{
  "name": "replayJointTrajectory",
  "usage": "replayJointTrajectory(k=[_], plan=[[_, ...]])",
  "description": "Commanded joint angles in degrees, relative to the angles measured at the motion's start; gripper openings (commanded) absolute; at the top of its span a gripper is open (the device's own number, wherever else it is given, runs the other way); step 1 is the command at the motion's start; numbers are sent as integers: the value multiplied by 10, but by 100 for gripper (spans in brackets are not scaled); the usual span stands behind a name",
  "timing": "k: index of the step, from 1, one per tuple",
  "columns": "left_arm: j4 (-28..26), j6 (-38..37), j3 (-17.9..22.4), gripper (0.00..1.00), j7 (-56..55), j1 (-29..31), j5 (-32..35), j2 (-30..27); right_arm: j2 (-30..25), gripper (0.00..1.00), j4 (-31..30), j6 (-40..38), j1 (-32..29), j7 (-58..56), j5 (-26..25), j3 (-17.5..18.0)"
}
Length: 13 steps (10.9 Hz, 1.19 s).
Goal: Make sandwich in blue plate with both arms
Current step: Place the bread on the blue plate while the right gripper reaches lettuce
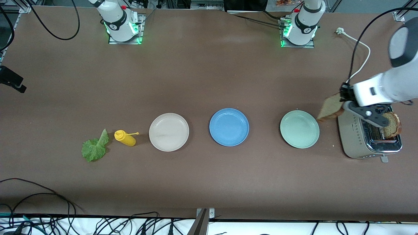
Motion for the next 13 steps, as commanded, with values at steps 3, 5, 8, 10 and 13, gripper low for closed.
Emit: replayJointTrajectory(k=[3, 5, 8, 10, 13], plan=[[74, -2, -2, 0, -40, -145, -10, 130, 3, 100, 9, -2, -2, 7, 0, 2], [93, 22, -2, 0, -103, -178, -87, 170, 2, 100, 9, -2, -2, 7, 2, 2], [95, 94, -2, 0, -121, -196, -194, 226, 2, 100, 9, -2, -3, 7, 3, 1], [94, 150, -2, 0, -120, -195, -270, 257, 2, 100, 9, -2, -3, 7, 3, 1], [94, 229, -2, 0, -114, -205, -318, 305, 2, 100, 9, -2, -3, 7, 3, 1]])
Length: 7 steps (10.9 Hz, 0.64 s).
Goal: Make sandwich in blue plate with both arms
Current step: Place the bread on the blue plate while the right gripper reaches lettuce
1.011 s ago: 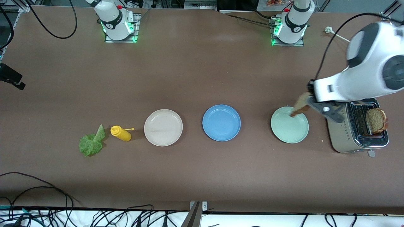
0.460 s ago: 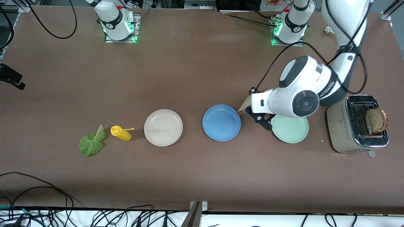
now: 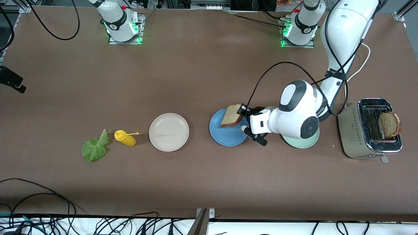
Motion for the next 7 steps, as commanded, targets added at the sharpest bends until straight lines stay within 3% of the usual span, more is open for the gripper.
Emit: replayJointTrajectory(k=[1, 7], plan=[[29, 52, 1, 0, 4, -14, -48, 56, 2, 100, 9, -2, -2, 7, 3, 1], [24, 74, 3, 0, 41, -10, -69, 82, 2, 100, 10, -2, -3, 7, 3, 1]])
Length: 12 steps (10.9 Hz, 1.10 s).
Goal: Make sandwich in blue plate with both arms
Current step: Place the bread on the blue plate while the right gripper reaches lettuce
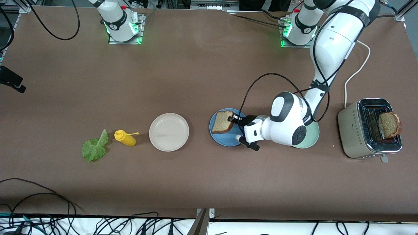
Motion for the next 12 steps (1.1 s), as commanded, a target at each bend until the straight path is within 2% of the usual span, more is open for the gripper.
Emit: replayJointTrajectory(k=[1, 2, 5, 8, 10, 12], plan=[[20, -3, 5, 10, 31, 2, -12, 13, 2, 100, 9, -2, -2, 7, 3, 2], [17, -4, 7, 99, 33, 9, -11, 11, 2, 100, 9, -2, -2, 7, 3, 2], [18, -18, 10, 100, 95, 46, 49, -2, 9, 100, 6, -3, 1, 2, 4, 3], [18, -39, 14, 100, 120, 67, 60, -18, 13, 100, 0, -16, 3, -43, 4, 8], [18, -39, 9, 100, 118, 67, 162, -46, 22, 100, 0, -16, 18, -48, 15, 11], [17, -56, 14, 100, 116, 67, 221, -71, 33, 100, -2, -11, 37, -54, 12, 13]])
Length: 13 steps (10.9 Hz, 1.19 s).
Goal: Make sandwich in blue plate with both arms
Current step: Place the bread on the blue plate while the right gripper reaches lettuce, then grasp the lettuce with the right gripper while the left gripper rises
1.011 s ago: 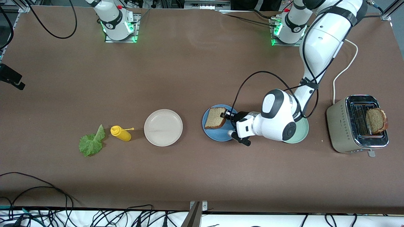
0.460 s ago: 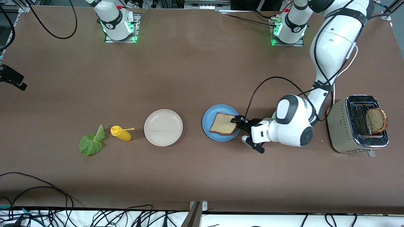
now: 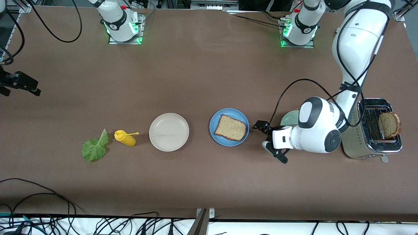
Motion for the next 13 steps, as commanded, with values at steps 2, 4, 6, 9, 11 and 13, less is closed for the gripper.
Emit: replayJointTrajectory(k=[2, 4, 6, 9, 11, 13], plan=[[-6, -43, 8, 100, 3, 12, 152, -66, 35, 100, 7, 1, 31, -6, 8, 2], [-6, -53, 9, 100, 3, 32, 173, -99, 67, 100, 15, 15, 37, -1, 8, 2], [-4, -52, 5, 100, 8, 76, 177, -123, 140, 100, 60, 37, 37, -10, 9, 0], [-3, -107, 8, 100, 24, 89, 177, -175, 218, 100, 73, 112, 31, -52, 8, -3], [-7, -142, 14, 100, -4, 84, 176, -219, 263, 100, 73, 162, 24, -80, 9, -4], [-57, -154, 133, 100, -10, -32, 176, -295, 302, 100, 73, 197, 16, -96, 10, -4]])
